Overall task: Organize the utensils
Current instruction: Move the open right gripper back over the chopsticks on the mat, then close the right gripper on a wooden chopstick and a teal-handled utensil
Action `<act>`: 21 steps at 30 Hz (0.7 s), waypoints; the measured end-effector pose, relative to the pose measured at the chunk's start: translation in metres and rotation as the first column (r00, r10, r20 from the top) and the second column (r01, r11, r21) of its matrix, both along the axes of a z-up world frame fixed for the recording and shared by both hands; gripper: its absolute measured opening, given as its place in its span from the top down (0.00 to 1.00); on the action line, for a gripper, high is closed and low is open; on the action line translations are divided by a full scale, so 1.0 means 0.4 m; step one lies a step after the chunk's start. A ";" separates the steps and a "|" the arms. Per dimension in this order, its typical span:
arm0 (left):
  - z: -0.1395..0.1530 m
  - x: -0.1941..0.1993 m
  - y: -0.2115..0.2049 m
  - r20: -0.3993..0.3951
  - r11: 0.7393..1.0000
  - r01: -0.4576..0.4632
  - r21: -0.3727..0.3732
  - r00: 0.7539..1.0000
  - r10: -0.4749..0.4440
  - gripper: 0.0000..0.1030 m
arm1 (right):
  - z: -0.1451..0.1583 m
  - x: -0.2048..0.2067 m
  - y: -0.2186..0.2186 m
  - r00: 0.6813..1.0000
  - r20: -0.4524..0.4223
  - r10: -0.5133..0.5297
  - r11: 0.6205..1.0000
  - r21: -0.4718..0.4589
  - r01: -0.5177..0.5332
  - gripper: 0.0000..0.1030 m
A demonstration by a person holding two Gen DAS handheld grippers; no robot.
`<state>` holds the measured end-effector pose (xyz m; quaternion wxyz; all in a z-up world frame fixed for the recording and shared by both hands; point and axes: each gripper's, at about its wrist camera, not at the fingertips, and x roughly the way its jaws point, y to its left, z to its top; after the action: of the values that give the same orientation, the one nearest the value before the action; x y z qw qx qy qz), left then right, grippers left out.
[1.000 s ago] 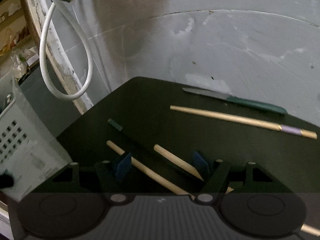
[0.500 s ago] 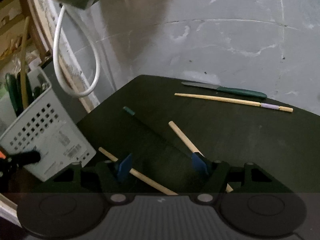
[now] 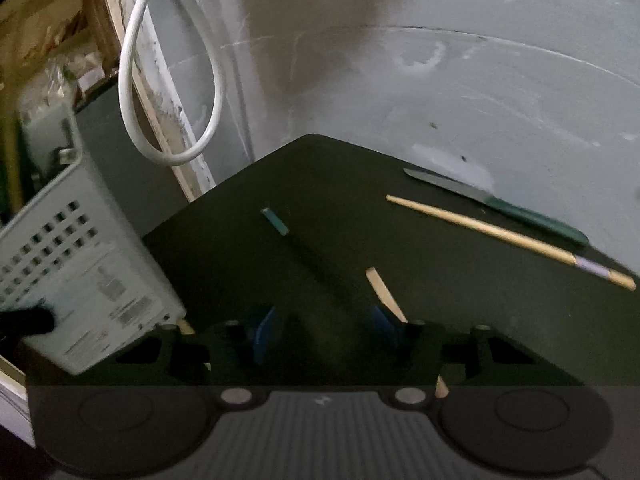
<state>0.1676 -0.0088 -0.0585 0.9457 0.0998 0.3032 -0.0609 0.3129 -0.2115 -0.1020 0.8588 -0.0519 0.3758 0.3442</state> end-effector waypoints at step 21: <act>0.002 0.002 -0.003 -0.003 1.000 -0.010 0.007 1.000 0.010 0.23 | 0.010 0.000 -0.004 0.990 -0.031 0.135 0.981 -0.135 -0.138 0.95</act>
<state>0.1684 -0.0098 -0.0577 0.9452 0.1016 0.3054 -0.0555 0.3130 -0.2132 -0.0980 0.8234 -0.1326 0.4036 0.3762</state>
